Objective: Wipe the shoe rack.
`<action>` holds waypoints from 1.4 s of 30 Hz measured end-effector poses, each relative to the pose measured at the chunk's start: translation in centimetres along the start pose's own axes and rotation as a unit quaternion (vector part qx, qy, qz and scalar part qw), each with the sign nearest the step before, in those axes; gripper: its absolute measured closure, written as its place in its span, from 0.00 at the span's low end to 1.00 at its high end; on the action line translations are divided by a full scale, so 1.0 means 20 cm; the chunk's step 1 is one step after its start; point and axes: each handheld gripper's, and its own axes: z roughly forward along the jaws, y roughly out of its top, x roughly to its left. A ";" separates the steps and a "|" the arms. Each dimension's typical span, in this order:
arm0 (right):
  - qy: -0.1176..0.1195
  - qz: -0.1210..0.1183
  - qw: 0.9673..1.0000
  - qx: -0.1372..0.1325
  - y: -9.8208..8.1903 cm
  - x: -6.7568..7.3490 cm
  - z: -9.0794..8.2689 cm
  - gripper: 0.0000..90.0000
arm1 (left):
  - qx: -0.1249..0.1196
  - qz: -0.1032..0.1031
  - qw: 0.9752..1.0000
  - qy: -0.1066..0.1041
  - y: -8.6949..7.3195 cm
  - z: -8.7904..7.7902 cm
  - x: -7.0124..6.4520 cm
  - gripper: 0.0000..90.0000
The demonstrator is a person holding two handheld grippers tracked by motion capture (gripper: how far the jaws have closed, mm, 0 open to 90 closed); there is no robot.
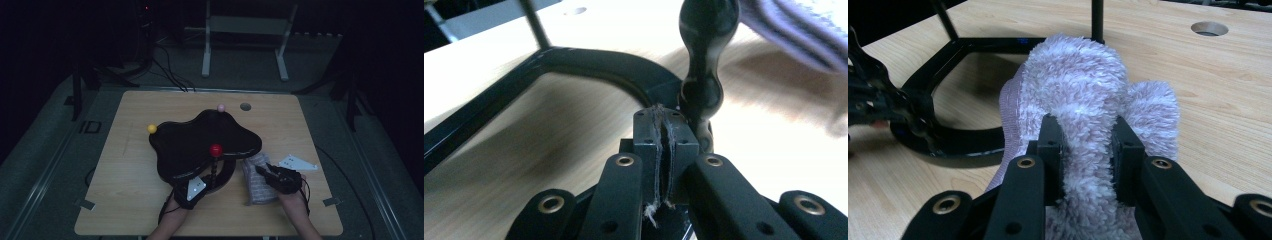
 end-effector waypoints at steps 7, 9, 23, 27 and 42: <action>-0.002 0.002 1.000 -0.001 0.00 -0.01 -0.01 0.81 | 0.003 0.013 0.999 -0.029 -0.01 -0.01 -0.02 0.93; -0.005 0.001 1.000 -0.003 0.01 -0.01 -0.02 0.81 | 0.013 0.010 0.999 -0.033 -0.03 -0.05 -0.02 0.92; 0.033 -0.012 0.999 -0.012 0.00 0.10 -0.05 0.81 | 0.009 -0.037 0.997 0.061 -0.25 -0.40 0.25 0.80; 0.042 -0.020 0.999 -0.015 0.01 0.14 -0.08 0.81 | -0.007 -0.090 0.991 0.098 -0.29 -0.45 0.42 0.80; 0.093 -0.039 0.994 -0.037 0.04 0.29 -0.16 0.81 | -0.015 -0.120 0.984 0.132 -0.29 -0.28 0.86 0.60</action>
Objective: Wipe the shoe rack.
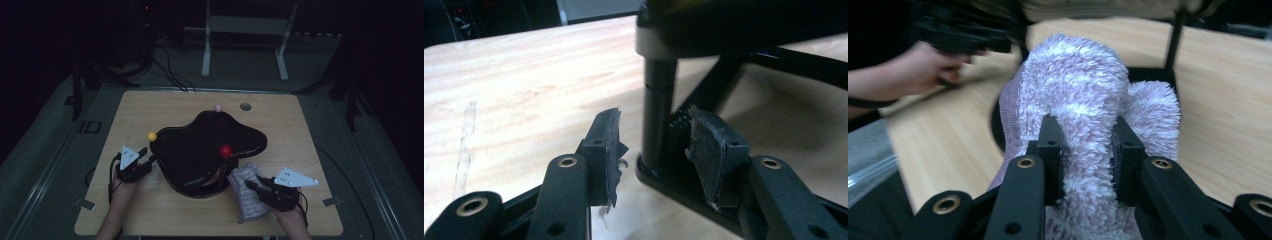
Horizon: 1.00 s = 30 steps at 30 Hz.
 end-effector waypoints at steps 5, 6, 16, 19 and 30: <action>0.022 -0.024 0.999 -0.030 0.09 0.07 -0.04 0.81 | -0.003 -0.001 1.000 -0.007 0.02 0.08 0.00 0.58; 0.028 -0.022 0.999 -0.038 0.11 0.08 -0.04 0.81 | -0.004 -0.003 1.000 -0.010 0.02 0.09 0.00 0.58; 0.032 -0.061 0.996 -0.064 0.21 0.09 0.08 0.76 | -0.007 -0.010 1.000 -0.016 0.06 0.15 -0.01 0.81; 0.041 -0.066 0.996 -0.047 0.22 0.09 0.13 0.69 | -0.006 -0.010 1.000 -0.020 0.06 0.15 0.00 0.82; 0.039 -0.052 0.997 -0.037 0.24 -0.02 0.25 0.69 | 0.011 -0.014 0.999 -0.032 0.06 0.11 -0.03 0.82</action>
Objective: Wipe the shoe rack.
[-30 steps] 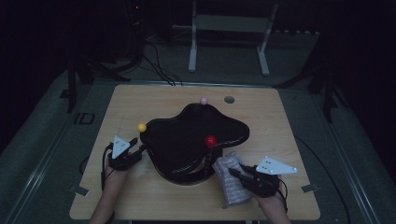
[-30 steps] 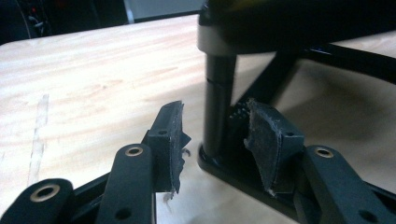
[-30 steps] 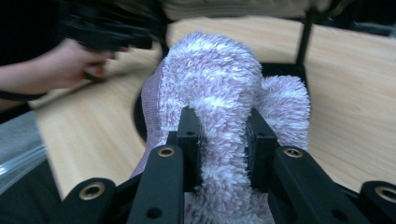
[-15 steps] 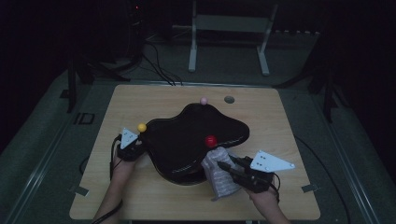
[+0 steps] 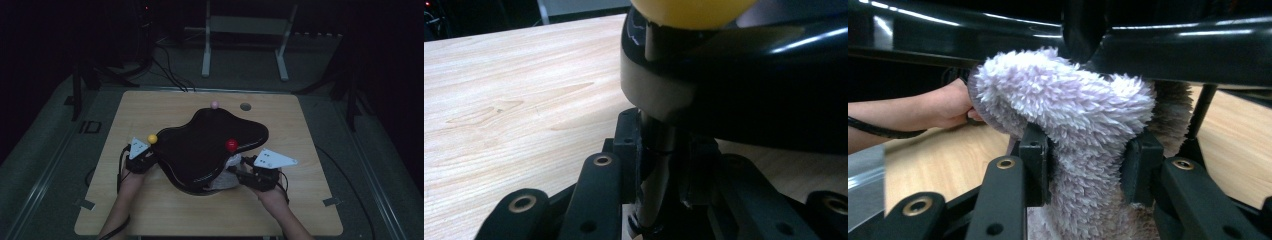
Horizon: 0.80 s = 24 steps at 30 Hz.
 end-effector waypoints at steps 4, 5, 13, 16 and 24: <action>-0.014 0.002 1.000 0.005 0.01 -0.05 0.00 0.70 | 0.002 0.005 1.000 -0.005 -0.01 -0.02 -0.02 0.82; -0.017 0.003 1.000 0.006 0.01 -0.07 0.00 0.71 | 0.002 0.006 1.000 -0.008 -0.01 -0.03 -0.03 0.82; -0.055 0.030 0.998 0.016 0.02 -0.20 -0.04 0.75 | 0.005 0.019 0.999 -0.047 -0.03 -0.07 -0.11 0.82; -0.062 0.036 0.997 0.015 0.03 -0.24 -0.05 0.77 | 0.009 0.011 0.997 -0.071 -0.04 -0.10 -0.12 0.72; -0.063 0.037 0.997 0.016 0.03 -0.26 -0.04 0.77 | 0.016 0.017 0.998 -0.061 -0.05 -0.30 -0.06 0.54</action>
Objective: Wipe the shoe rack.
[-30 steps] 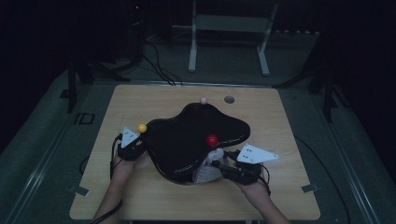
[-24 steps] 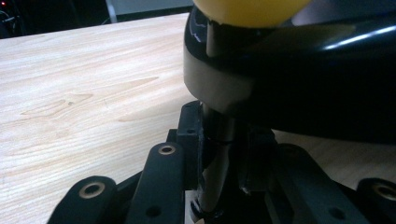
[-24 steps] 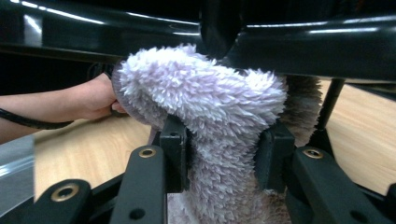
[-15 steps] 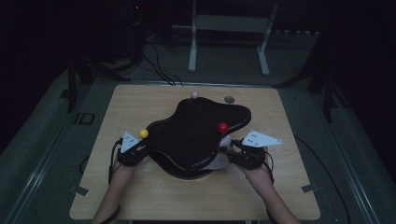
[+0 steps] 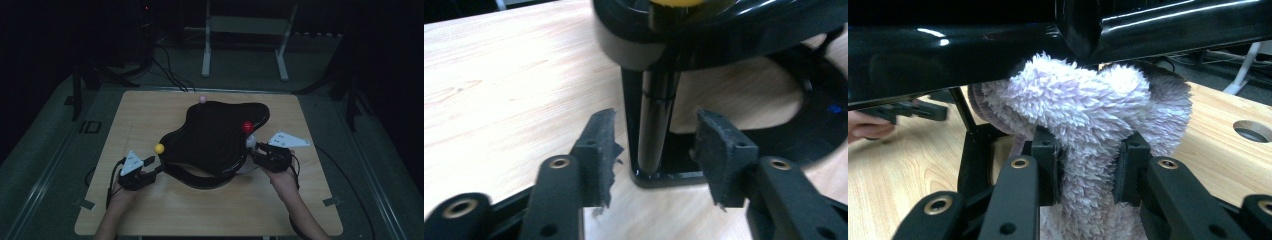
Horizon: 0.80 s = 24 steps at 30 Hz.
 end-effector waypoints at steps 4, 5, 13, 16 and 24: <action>0.000 0.001 1.000 -0.001 0.00 0.00 0.00 0.77 | -0.038 -0.004 0.999 0.003 0.07 -0.12 0.00 0.51; 0.000 0.002 1.000 -0.001 0.00 0.00 0.01 0.77 | -0.047 -0.001 0.999 0.002 0.10 -0.14 0.00 0.51; 0.001 0.004 1.000 -0.001 0.00 0.00 0.01 0.77 | -0.060 0.008 0.998 -0.015 0.28 -0.06 -0.02 0.48; 0.002 0.003 1.000 -0.003 0.00 -0.01 0.02 0.76 | -0.050 0.005 0.999 -0.019 0.29 0.00 0.00 0.51; 0.051 -0.007 0.999 -0.010 0.02 -0.12 0.09 0.66 | -0.040 0.007 0.998 -0.041 0.31 0.04 0.05 0.66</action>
